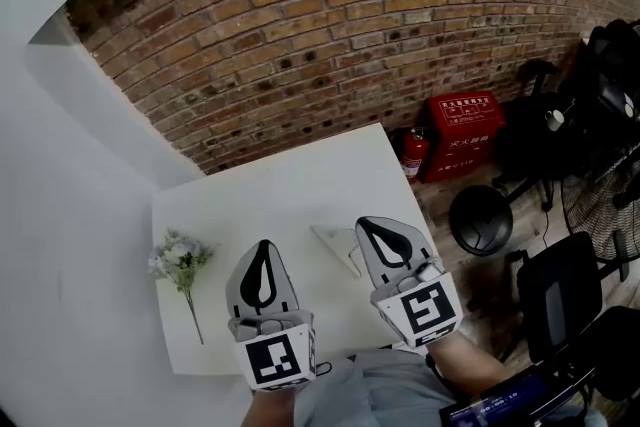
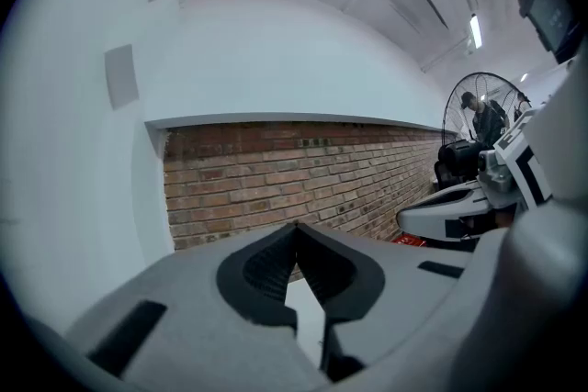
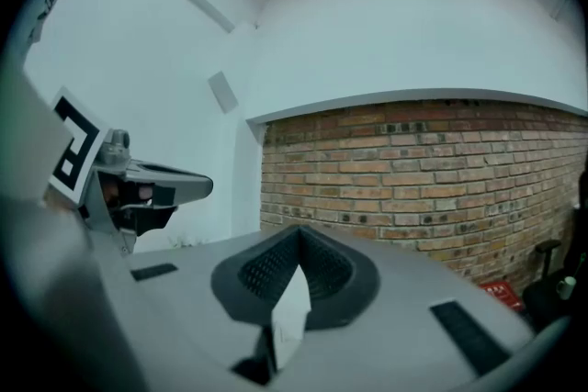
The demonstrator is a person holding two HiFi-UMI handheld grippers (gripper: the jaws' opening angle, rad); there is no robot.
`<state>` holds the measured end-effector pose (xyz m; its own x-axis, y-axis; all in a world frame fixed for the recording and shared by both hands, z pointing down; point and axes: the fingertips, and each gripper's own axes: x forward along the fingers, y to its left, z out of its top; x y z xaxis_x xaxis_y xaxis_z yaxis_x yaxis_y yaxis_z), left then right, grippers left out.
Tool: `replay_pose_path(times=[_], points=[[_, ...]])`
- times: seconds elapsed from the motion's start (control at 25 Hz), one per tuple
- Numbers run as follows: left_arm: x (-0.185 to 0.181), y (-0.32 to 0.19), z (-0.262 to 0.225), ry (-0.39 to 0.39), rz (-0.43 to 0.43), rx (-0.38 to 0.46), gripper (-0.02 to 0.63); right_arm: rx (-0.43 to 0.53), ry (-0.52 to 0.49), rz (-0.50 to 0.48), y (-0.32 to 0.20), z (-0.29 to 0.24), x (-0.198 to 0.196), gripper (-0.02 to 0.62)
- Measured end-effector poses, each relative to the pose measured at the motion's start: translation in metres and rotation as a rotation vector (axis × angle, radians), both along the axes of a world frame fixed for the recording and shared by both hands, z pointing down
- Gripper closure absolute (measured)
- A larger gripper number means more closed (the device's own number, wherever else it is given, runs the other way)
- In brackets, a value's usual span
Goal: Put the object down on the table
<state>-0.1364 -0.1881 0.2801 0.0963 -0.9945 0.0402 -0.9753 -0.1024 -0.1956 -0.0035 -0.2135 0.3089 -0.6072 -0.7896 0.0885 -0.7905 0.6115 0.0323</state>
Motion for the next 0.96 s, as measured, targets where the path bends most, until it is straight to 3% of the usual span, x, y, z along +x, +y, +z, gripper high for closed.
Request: replay_pose_path(times=[0.96], points=[[0.007, 0.003, 0.007, -0.013, 0.023, -0.016, 0.598, -0.009, -0.007, -0.007, 0.003, 0.006, 0.002, 0.591]])
